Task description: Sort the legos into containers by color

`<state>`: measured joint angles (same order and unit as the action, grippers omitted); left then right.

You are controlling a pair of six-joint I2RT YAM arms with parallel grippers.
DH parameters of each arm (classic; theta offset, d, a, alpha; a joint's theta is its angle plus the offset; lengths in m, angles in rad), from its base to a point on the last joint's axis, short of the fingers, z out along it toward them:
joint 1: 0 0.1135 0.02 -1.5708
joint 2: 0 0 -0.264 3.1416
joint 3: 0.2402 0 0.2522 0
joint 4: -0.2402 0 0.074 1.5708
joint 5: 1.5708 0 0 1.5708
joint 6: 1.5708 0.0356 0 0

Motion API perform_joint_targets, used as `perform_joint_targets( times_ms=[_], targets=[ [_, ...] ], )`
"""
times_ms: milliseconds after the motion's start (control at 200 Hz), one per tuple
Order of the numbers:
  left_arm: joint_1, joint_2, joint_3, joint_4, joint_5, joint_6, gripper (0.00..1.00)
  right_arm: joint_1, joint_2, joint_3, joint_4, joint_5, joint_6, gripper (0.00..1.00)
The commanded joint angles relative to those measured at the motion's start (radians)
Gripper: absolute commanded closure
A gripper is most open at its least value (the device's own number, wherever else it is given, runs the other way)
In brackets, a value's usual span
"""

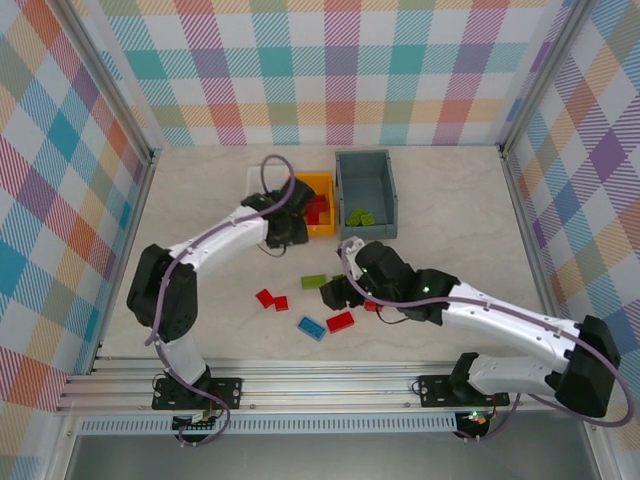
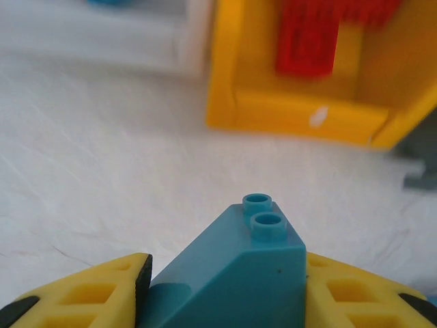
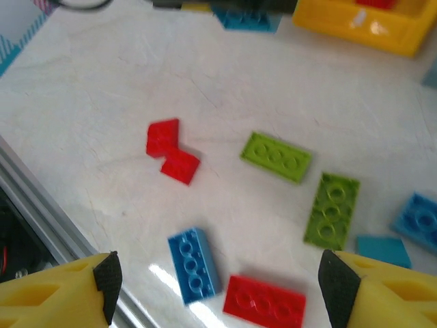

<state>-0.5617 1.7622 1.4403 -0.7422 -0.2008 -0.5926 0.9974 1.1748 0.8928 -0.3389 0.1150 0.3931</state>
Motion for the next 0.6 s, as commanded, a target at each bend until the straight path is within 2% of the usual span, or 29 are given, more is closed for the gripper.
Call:
perform_joint_targets(
  times_ms=[0,130,210,495,600],
  targets=[
    [0.097,0.009,0.080,-0.046,-0.031,0.081,0.63,0.005,0.099,0.110,0.155,-0.012,-0.075,0.22],
    [0.188,0.105,0.202,-0.031,-0.006,0.120,0.63,-0.002,0.231,0.199,0.323,0.051,-0.123,0.21],
    [0.228,0.183,0.296,-0.028,0.003,0.134,0.63,-0.024,0.318,0.278,0.367,0.087,-0.111,0.21],
    [0.310,0.475,0.620,-0.060,0.053,0.132,0.62,-0.109,0.562,0.522,0.348,0.072,-0.009,0.21],
    [0.318,0.543,0.692,-0.071,0.081,0.131,0.57,-0.119,0.615,0.572,0.340,0.057,0.018,0.21]
  ],
)
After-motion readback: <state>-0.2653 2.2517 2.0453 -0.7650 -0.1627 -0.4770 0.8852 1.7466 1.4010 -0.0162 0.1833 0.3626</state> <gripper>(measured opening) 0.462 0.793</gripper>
